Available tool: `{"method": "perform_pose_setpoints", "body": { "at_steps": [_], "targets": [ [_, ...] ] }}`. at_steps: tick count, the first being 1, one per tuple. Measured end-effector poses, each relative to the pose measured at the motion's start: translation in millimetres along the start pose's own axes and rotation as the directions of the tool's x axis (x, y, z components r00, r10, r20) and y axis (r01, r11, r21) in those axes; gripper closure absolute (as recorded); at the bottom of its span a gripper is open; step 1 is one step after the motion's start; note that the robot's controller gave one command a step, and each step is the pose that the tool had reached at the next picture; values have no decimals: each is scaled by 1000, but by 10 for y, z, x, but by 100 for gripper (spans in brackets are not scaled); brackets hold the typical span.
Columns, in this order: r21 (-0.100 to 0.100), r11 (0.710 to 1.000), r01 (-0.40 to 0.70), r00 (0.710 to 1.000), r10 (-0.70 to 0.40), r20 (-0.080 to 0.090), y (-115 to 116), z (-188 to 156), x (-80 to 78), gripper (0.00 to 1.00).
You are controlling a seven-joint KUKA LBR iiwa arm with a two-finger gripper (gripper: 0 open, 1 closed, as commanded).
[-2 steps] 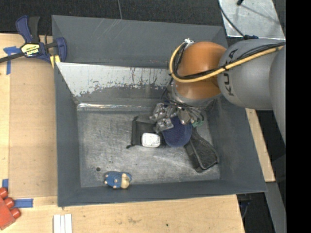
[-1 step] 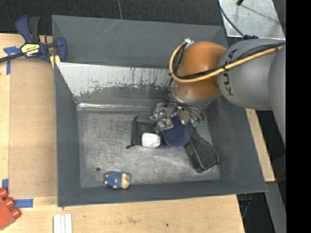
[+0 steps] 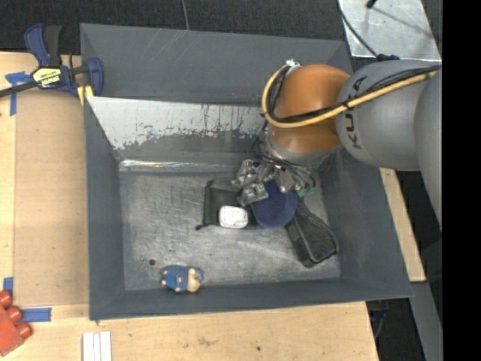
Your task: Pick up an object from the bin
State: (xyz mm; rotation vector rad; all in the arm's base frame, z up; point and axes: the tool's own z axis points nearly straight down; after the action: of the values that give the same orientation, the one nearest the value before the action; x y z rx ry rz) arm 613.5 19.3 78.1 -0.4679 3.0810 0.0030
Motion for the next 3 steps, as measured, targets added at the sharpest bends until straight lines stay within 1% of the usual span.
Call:
{"method": "perform_pose_setpoints", "body": {
  "at_steps": [1, 2, 3],
  "targets": [
    [1, 1000, 6, 1000, -6, -14, 42, -664, 21, 100],
    [-2, 1000, 5, 1000, -5, -21, 46, -615, 40, 0],
    [3, 982, -188, 982, 188, -24, 509, 20, 251, 0]
  ]
}}
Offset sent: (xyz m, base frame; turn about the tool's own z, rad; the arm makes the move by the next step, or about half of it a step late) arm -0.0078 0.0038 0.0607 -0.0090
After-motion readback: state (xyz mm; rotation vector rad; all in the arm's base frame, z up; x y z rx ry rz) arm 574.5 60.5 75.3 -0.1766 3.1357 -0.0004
